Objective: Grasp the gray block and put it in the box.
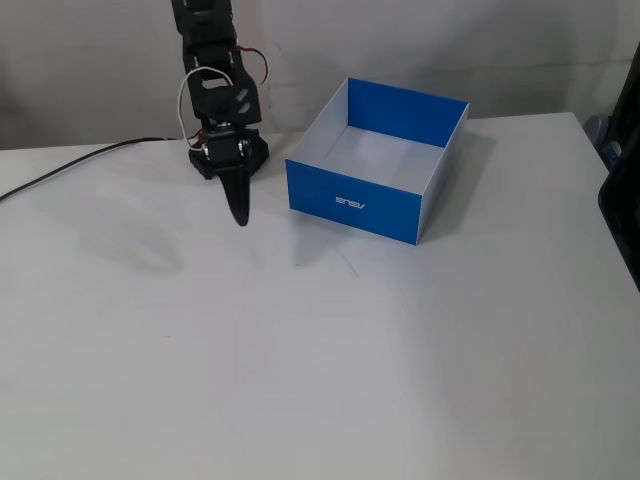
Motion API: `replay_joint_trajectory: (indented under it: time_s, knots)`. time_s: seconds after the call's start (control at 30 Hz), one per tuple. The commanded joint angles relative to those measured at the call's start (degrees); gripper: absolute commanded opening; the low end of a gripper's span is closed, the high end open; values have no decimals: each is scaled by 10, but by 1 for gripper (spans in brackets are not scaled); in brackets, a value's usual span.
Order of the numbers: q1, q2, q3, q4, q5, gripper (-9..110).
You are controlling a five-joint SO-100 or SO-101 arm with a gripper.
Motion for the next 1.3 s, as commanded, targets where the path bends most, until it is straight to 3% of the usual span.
replay_joint_trajectory:
  time_s: [0.0,0.4,1.27]
  knots:
    - [-5,56,24,-39,-76,0]
    - [1,140,171,-138,-208,0]
    - [37,354,441,-183,-198,0]
